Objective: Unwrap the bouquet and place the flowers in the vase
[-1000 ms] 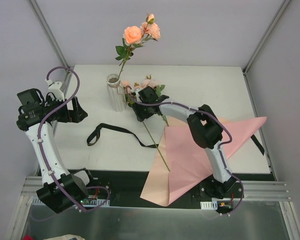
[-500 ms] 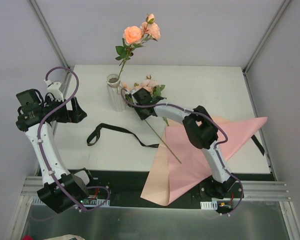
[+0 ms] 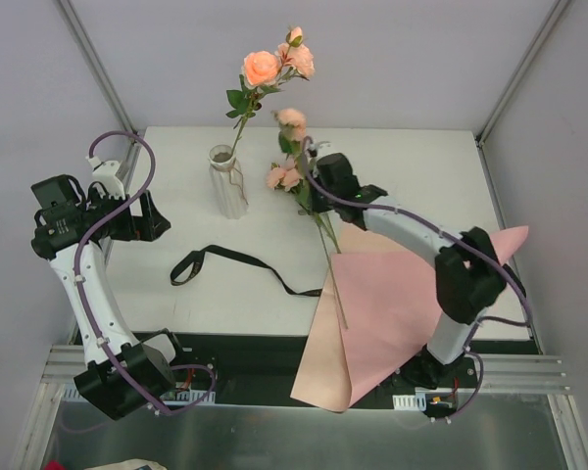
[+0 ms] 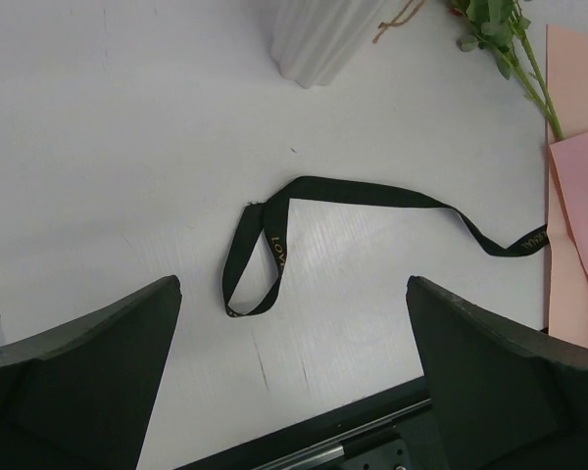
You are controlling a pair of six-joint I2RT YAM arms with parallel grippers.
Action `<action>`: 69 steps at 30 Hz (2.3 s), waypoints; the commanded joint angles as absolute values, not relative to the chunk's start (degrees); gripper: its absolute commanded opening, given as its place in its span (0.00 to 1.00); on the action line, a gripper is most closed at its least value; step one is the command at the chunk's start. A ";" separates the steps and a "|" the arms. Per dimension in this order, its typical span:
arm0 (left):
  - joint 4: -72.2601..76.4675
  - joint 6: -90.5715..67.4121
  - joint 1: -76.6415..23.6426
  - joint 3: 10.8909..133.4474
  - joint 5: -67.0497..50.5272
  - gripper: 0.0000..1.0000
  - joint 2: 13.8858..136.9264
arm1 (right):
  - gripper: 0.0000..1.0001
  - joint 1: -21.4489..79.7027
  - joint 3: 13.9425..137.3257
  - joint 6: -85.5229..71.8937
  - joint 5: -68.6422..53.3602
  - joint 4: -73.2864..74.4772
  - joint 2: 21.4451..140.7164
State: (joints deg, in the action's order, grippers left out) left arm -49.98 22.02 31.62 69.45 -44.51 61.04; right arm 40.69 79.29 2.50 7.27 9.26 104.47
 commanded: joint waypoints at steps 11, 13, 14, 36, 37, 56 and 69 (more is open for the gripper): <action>-51.85 22.41 32.61 72.86 -45.35 0.99 59.24 | 0.01 32.69 60.75 -16.36 14.66 -28.81 77.19; -51.77 21.54 32.78 73.21 -45.44 0.99 59.76 | 0.01 33.39 60.29 -12.58 20.02 -31.54 72.02; -51.85 21.10 32.87 73.56 -45.44 0.99 60.11 | 0.01 34.27 60.29 -10.65 21.26 -32.42 70.50; -50.80 18.19 33.57 72.77 -46.14 0.99 63.72 | 0.01 60.29 100.80 31.64 -1.39 -42.45 90.60; -50.89 18.19 33.57 72.69 -46.23 0.99 63.72 | 0.01 60.29 102.38 32.08 -2.10 -42.63 93.23; -50.89 21.88 34.36 69.79 -46.93 0.99 63.54 | 0.00 58.54 128.06 30.50 -2.55 -50.89 116.19; -51.15 22.85 34.54 70.31 -47.20 0.99 64.16 | 0.00 55.28 127.18 26.28 -1.58 -52.82 120.40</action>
